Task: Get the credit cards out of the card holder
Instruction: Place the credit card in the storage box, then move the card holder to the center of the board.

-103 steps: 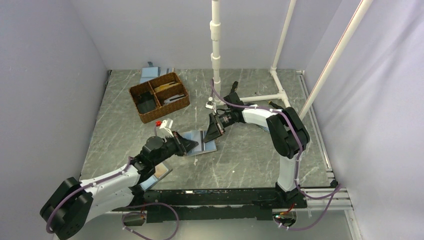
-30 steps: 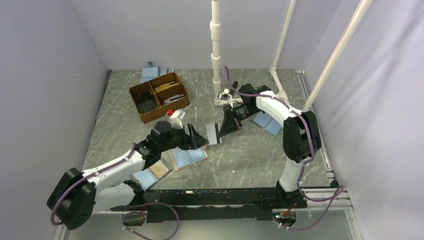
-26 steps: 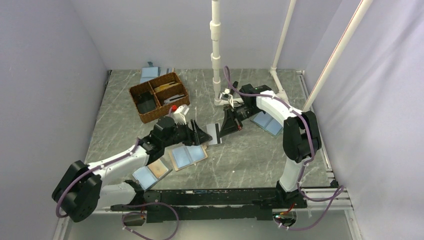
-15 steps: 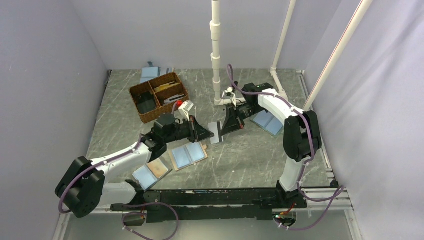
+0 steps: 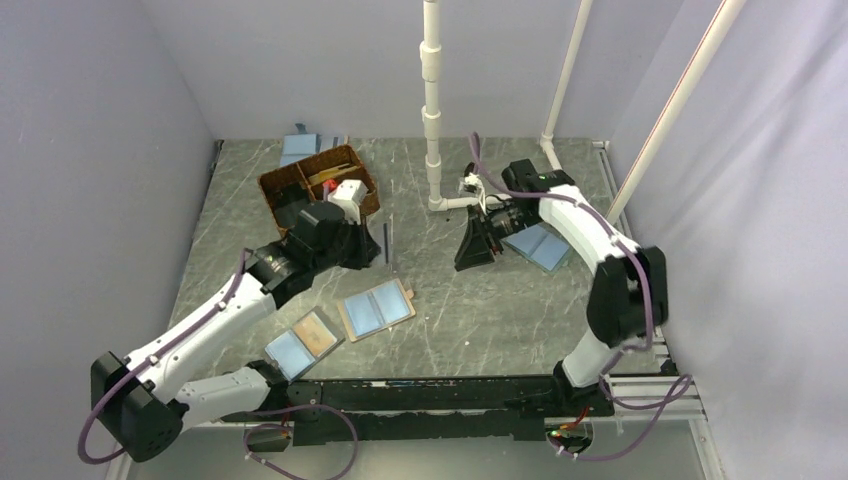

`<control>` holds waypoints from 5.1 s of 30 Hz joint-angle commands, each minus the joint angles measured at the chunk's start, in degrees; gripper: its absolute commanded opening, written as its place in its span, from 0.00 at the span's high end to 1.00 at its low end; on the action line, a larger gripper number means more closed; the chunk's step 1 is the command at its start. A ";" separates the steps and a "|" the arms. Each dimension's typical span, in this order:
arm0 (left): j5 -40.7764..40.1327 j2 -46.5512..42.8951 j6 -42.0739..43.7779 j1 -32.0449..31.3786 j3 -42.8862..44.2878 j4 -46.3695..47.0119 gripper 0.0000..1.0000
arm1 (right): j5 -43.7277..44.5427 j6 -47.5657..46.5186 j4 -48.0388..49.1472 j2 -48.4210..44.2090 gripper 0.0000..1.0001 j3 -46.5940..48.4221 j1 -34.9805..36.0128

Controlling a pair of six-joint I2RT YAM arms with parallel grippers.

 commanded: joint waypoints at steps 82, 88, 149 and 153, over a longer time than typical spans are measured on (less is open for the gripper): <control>-25.22 50.29 43.51 17.65 46.18 -10.87 1.00 | 22.03 11.57 31.35 -31.55 0.41 -23.90 -4.03; -25.11 51.36 43.51 17.06 44.22 -10.17 1.00 | 21.94 11.54 31.34 -31.66 0.41 -23.95 -4.14; 6.55 -12.86 -15.91 5.08 -23.53 -3.32 0.20 | 26.72 11.56 45.46 -28.55 0.01 -34.78 8.64; 5.85 -13.19 -19.99 5.08 -25.48 -2.34 0.20 | 36.24 7.22 49.18 -23.76 0.01 -33.17 16.02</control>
